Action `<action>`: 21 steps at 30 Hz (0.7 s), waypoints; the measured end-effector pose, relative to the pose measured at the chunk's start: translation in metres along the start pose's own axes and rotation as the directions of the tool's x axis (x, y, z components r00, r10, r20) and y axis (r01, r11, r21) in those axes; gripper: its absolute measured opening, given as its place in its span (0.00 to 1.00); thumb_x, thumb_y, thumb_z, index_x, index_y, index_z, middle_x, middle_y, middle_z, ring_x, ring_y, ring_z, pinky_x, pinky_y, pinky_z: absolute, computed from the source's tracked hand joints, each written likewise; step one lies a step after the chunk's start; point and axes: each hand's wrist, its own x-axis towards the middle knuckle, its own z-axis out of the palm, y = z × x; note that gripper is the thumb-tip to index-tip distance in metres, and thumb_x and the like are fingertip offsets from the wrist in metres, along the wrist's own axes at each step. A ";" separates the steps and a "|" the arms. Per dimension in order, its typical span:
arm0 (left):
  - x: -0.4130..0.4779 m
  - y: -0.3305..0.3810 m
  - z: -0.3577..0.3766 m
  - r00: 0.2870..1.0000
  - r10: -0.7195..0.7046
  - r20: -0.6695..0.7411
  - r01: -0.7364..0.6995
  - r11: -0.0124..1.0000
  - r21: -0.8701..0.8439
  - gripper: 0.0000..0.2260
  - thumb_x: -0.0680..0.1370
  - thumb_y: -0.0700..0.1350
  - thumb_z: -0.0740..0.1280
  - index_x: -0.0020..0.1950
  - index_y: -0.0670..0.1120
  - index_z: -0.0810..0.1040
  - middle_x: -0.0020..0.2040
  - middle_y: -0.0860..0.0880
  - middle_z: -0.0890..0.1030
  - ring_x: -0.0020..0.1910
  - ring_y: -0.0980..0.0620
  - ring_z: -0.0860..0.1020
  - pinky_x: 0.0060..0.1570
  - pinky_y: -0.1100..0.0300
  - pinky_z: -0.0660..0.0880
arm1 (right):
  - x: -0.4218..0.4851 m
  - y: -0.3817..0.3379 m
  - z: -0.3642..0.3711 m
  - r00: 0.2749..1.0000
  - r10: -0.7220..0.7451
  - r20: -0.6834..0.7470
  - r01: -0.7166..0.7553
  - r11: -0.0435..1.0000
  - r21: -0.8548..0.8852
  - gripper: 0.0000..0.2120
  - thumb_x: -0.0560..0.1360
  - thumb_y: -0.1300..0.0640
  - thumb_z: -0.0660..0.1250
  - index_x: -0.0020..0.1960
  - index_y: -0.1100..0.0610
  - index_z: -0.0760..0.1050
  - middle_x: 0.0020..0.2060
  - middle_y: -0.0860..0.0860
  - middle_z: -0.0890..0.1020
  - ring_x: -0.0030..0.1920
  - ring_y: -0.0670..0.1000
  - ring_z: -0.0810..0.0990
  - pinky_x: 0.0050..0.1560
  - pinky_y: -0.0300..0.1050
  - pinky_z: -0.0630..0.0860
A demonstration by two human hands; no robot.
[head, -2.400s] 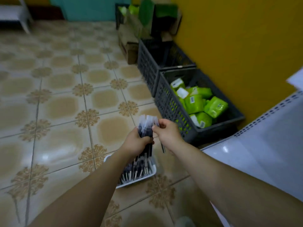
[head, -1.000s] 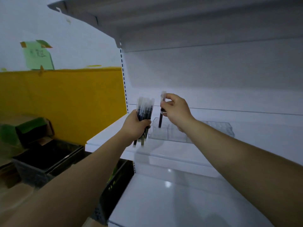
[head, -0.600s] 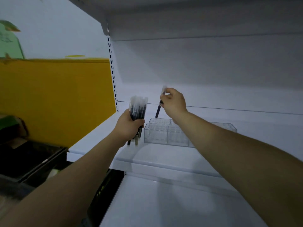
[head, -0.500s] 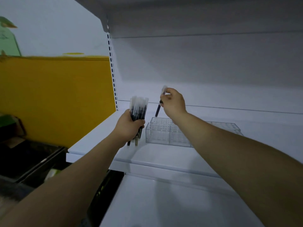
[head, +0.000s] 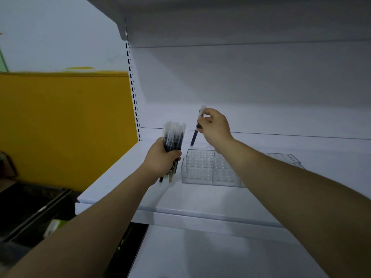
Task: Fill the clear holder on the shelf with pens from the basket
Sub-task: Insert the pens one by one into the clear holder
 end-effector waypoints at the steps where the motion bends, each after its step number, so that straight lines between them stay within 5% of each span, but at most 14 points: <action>1: 0.001 -0.001 0.000 1.000 0.003 0.004 -0.003 1.000 0.002 0.09 0.77 0.40 0.65 0.57 0.47 0.71 0.46 0.44 0.80 0.46 0.48 0.81 0.41 0.58 0.77 | 0.000 -0.001 0.000 1.000 -0.009 0.003 0.009 1.000 0.004 0.09 0.79 0.59 0.63 0.58 0.55 0.76 0.38 0.49 0.80 0.40 0.49 0.81 0.56 0.53 0.79; 21: -0.005 -0.004 0.000 1.000 -0.008 -0.010 0.008 0.999 -0.043 0.08 0.78 0.40 0.65 0.55 0.48 0.70 0.44 0.47 0.80 0.46 0.46 0.81 0.39 0.59 0.77 | -0.011 0.006 0.011 0.986 0.052 0.156 -0.015 0.973 -0.230 0.12 0.80 0.57 0.61 0.62 0.55 0.74 0.42 0.52 0.81 0.44 0.53 0.81 0.51 0.49 0.80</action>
